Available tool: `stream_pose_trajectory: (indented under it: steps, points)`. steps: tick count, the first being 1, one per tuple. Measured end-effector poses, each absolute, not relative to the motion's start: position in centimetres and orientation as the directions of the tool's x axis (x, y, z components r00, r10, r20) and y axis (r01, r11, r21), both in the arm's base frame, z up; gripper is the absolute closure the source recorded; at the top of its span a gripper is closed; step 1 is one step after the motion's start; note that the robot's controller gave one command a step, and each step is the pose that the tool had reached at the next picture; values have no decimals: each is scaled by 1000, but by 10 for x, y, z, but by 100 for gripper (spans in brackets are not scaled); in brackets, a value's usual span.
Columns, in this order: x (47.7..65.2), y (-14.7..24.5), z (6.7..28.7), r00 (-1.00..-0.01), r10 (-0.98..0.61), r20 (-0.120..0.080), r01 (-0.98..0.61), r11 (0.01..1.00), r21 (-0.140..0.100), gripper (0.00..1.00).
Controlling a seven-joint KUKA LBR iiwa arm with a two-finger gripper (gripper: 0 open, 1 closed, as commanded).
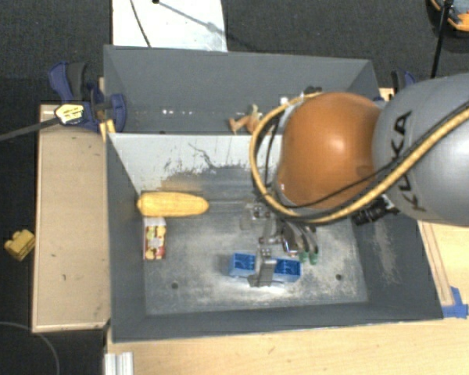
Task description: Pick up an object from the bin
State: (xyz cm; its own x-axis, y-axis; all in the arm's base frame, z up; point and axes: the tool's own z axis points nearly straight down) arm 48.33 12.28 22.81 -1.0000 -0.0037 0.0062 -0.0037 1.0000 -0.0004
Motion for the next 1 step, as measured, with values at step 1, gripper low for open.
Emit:
stream_pose_trajectory:
  steps: [1]
  points:
    - [485,122,232,-1000,1,-2,1,1000,1,0]
